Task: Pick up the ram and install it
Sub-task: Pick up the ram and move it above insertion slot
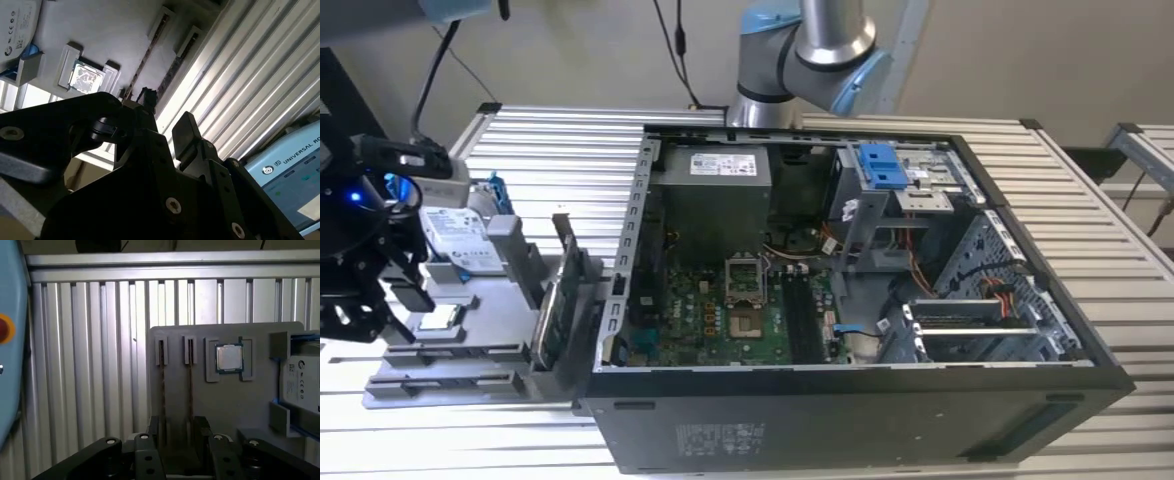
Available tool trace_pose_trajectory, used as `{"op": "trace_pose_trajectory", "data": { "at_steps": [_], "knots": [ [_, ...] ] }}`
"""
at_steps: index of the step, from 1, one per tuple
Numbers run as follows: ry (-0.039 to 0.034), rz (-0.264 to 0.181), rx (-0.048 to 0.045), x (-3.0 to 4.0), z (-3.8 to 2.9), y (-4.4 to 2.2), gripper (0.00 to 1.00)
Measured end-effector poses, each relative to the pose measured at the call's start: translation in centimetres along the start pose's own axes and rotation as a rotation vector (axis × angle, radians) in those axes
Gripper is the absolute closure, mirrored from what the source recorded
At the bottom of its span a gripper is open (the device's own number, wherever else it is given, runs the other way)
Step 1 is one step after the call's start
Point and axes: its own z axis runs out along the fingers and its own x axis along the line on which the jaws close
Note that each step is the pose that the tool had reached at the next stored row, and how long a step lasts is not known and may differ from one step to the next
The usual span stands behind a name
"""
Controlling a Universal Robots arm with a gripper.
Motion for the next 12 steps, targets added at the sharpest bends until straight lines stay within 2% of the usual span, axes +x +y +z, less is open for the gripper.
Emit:
{"op": "trace_pose_trajectory", "data": {
  "at_steps": [12],
  "knots": [
    [-0.0002,-0.01,0.002,0.09,1.8,0.34,0.58]
  ]
}}
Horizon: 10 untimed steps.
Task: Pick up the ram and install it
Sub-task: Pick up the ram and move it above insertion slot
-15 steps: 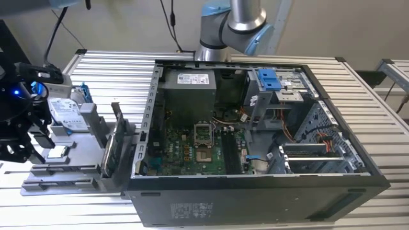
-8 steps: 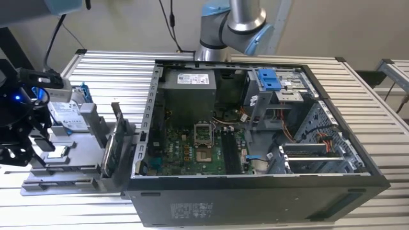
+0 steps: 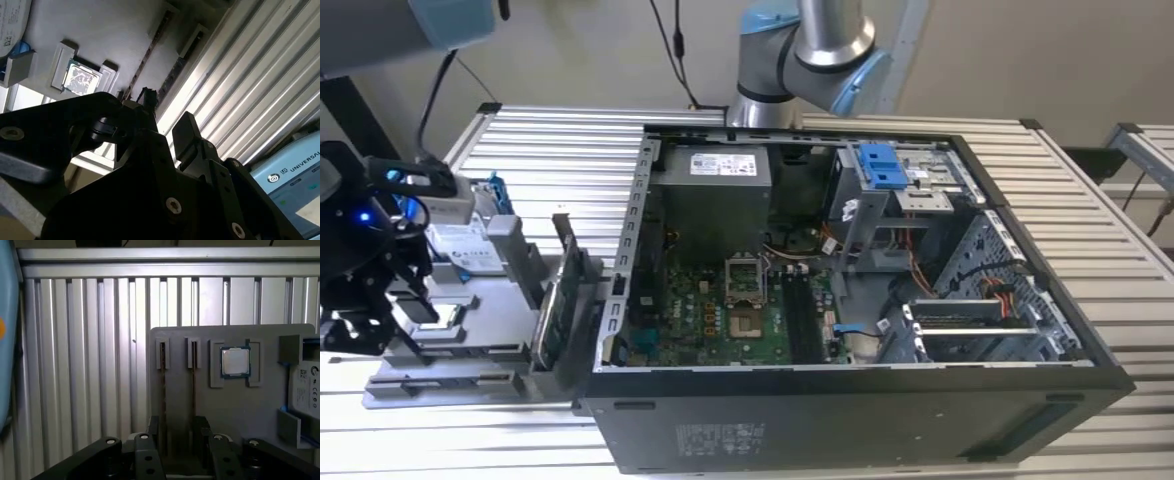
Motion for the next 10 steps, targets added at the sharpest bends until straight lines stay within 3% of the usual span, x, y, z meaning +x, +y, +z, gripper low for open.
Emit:
{"op": "trace_pose_trajectory", "data": {
  "at_steps": [10],
  "knots": [
    [0.0,-0.006,0.0014,0.05,1.52,0.36,0.58]
  ]
}}
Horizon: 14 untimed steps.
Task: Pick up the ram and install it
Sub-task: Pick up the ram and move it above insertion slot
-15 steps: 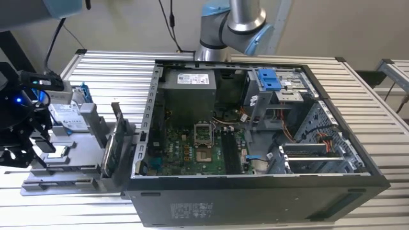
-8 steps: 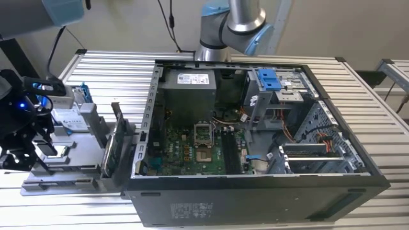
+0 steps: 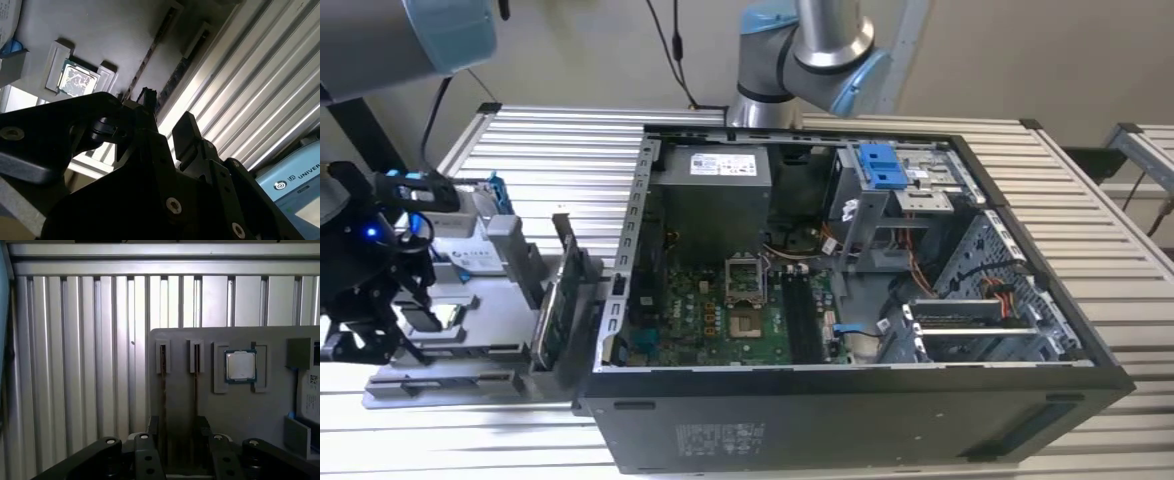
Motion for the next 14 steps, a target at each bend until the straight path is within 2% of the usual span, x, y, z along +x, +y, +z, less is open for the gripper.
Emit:
{"op": "trace_pose_trajectory", "data": {
  "at_steps": [14],
  "knots": [
    [-0.0002,-0.017,0.0015,0.14,2.14,0.34,0.58]
  ]
}}
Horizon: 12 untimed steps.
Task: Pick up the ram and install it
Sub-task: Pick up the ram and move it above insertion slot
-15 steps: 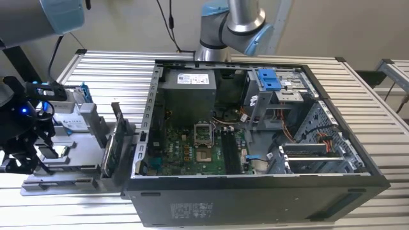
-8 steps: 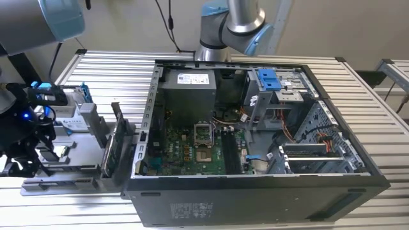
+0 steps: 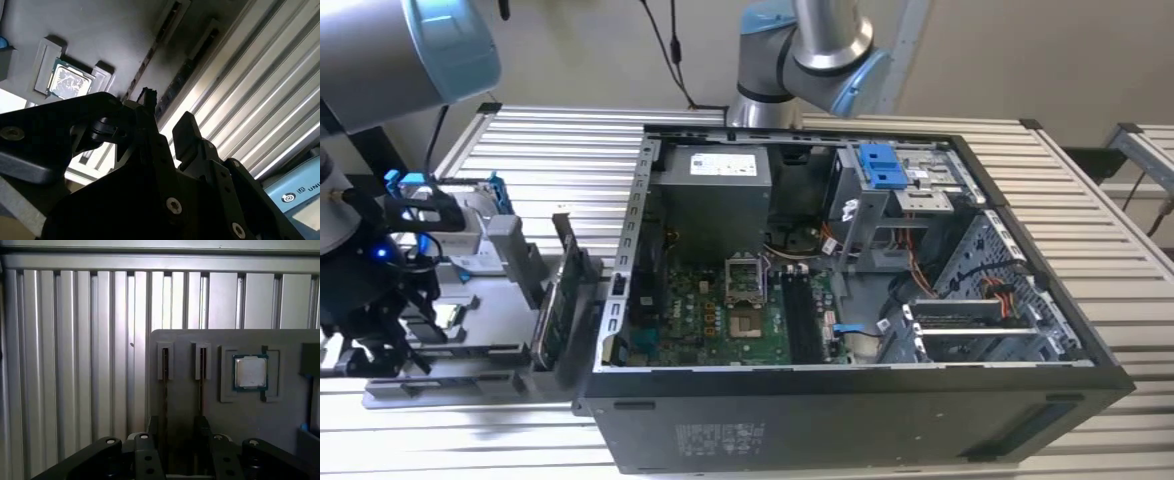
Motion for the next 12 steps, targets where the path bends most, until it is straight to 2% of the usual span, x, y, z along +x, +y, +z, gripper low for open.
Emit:
{"op": "trace_pose_trajectory", "data": {
  "at_steps": [12],
  "knots": [
    [-0.0002,-0.016,0.0053,0.18,1.79,0.33,0.58]
  ]
}}
